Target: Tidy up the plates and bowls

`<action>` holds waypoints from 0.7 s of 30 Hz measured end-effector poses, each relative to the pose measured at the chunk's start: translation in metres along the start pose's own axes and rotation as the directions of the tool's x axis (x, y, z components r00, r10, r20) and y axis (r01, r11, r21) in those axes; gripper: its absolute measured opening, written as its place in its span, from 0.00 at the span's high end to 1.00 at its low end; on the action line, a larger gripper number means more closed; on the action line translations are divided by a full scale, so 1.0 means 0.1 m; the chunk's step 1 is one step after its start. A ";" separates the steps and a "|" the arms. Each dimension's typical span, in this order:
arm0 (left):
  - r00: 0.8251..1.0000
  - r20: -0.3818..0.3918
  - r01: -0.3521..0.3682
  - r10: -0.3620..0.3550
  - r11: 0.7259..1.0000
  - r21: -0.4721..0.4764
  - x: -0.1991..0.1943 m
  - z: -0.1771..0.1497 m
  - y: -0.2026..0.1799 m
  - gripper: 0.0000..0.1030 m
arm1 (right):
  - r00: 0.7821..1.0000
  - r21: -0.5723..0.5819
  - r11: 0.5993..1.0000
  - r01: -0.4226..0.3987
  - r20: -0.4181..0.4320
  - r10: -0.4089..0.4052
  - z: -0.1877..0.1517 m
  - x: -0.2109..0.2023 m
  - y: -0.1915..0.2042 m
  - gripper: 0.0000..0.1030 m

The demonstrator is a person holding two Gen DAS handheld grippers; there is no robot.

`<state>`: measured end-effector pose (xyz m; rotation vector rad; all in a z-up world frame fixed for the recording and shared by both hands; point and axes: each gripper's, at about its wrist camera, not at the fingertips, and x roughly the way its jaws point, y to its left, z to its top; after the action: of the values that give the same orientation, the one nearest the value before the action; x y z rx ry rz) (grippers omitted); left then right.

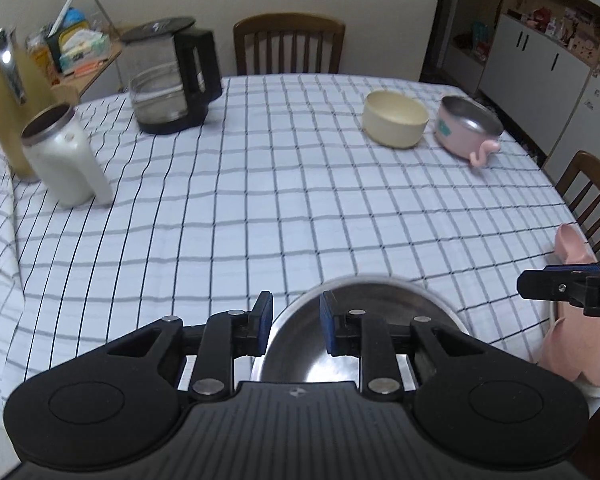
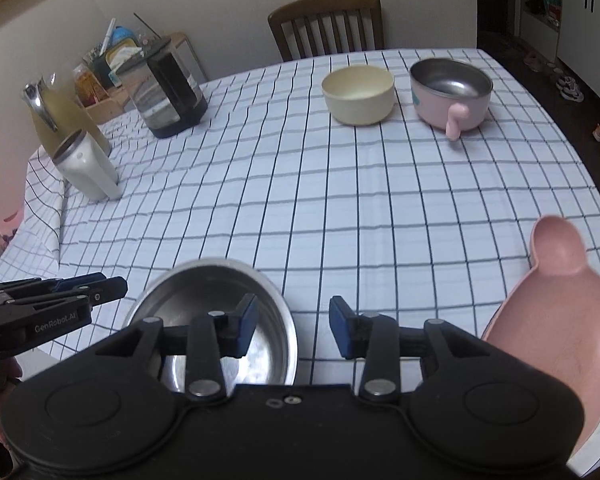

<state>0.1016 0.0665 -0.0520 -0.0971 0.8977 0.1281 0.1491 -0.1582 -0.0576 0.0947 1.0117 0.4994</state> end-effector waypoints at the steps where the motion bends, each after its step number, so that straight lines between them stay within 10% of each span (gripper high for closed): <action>1: 1.000 0.009 0.004 -0.004 1.000 0.005 -0.01 0.05 -0.04 0.73 | 1.000 -0.001 1.000 0.000 0.010 0.000 0.04 -0.03 -0.02 0.58; 5: 0.998 0.061 0.021 -0.022 1.000 0.023 -0.04 0.25 -0.22 0.48 | 0.999 -0.017 1.000 0.009 0.046 -0.008 0.21 -0.13 -0.10 0.50; 21: 0.982 0.158 0.086 -0.101 0.991 0.103 0.21 1.11 -1.03 0.36 | 0.987 -0.018 0.998 0.054 0.154 -0.051 0.91 -0.28 -0.65 0.29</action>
<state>0.2160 -0.0184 0.0033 -0.0384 0.7330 0.0046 0.2353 -0.2142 -0.0065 0.0847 0.8558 0.4481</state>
